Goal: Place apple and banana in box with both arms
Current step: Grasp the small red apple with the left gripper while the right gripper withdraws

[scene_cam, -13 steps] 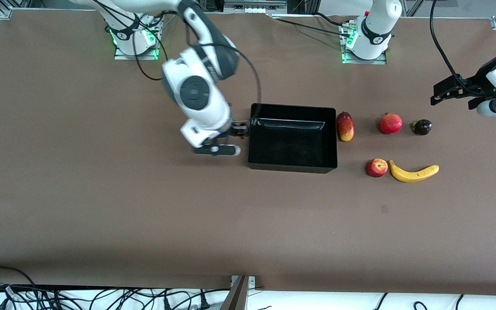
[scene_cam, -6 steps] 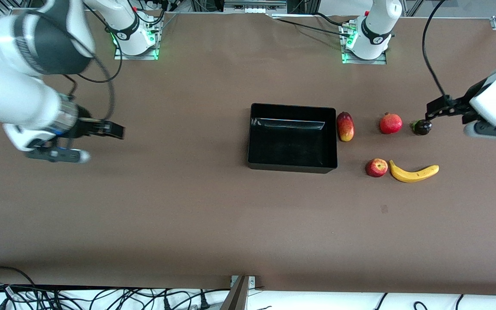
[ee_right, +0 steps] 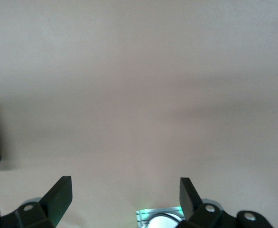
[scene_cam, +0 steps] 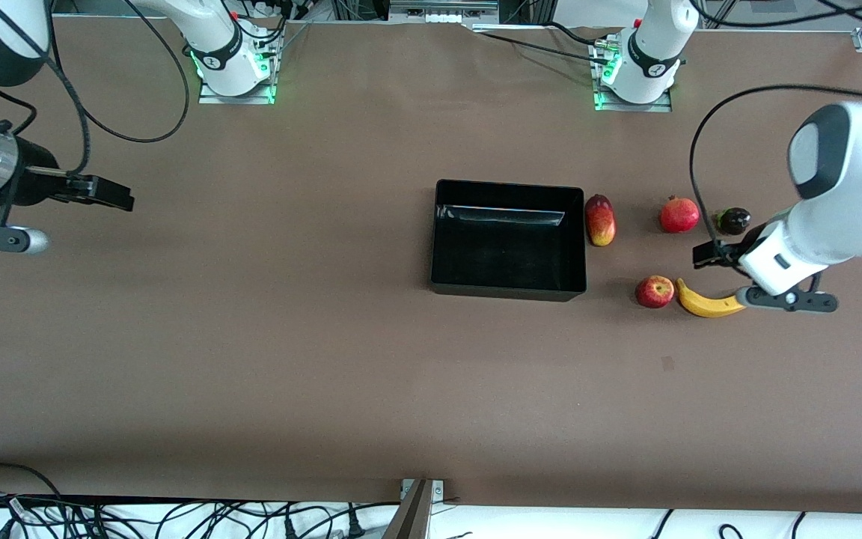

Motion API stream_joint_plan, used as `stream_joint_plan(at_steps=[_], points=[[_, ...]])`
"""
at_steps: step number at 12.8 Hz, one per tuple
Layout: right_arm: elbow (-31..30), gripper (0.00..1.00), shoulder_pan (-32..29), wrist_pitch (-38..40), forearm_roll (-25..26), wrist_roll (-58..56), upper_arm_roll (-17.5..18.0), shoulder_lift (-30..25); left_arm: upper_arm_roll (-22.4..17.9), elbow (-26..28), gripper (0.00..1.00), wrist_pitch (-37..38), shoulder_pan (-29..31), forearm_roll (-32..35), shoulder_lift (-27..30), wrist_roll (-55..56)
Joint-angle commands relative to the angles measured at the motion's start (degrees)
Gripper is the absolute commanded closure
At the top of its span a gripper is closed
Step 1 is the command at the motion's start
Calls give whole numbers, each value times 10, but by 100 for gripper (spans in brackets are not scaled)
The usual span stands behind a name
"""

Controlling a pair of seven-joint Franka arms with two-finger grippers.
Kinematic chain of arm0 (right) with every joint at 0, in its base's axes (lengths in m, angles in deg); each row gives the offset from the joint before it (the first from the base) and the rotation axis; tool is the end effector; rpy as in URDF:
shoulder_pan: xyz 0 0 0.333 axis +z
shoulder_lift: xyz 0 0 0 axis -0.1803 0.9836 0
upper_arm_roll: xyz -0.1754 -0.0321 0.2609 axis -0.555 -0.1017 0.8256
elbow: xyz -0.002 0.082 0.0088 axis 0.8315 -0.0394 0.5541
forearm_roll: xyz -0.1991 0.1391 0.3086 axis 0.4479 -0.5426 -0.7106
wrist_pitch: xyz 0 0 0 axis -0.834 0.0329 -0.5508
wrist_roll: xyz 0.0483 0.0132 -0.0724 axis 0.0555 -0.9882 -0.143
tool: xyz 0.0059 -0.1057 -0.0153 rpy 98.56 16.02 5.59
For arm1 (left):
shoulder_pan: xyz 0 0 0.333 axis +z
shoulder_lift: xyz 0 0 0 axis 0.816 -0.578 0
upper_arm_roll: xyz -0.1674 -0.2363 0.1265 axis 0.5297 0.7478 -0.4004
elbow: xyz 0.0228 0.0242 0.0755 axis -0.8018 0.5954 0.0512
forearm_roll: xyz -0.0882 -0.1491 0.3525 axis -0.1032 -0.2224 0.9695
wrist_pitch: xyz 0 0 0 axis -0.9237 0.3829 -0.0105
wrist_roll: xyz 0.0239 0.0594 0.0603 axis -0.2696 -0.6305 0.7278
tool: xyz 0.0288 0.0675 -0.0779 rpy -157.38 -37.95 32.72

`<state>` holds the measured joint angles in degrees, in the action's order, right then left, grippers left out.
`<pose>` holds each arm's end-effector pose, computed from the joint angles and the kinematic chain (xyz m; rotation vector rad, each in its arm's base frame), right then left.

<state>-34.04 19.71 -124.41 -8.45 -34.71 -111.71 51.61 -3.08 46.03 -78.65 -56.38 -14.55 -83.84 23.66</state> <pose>0.6057 0.0476 0.5901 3.1081 -0.1688 -0.3146 0.6263 -0.0197 0.3975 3.1268 -0.1440 -0.2239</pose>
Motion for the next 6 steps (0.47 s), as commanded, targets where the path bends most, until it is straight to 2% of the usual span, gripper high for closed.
stream_joint_plan(at_steps=[1,2,3,6], points=[[-108,0,-150,-73,63,-13,192,-83,1,6,0,-41,-9,14,-35,-69],[-155,0,-215,-98,81,-6,266,-120,1,6,0,-53,-12,14,-50,-92],[-191,0,-270,-118,81,-6,302,-148,1,6,0,-55,-12,14,-70,-108],[-235,0,-296,-135,79,-13,302,-180,1,22,0,-96,-20,13,-106,-178]])
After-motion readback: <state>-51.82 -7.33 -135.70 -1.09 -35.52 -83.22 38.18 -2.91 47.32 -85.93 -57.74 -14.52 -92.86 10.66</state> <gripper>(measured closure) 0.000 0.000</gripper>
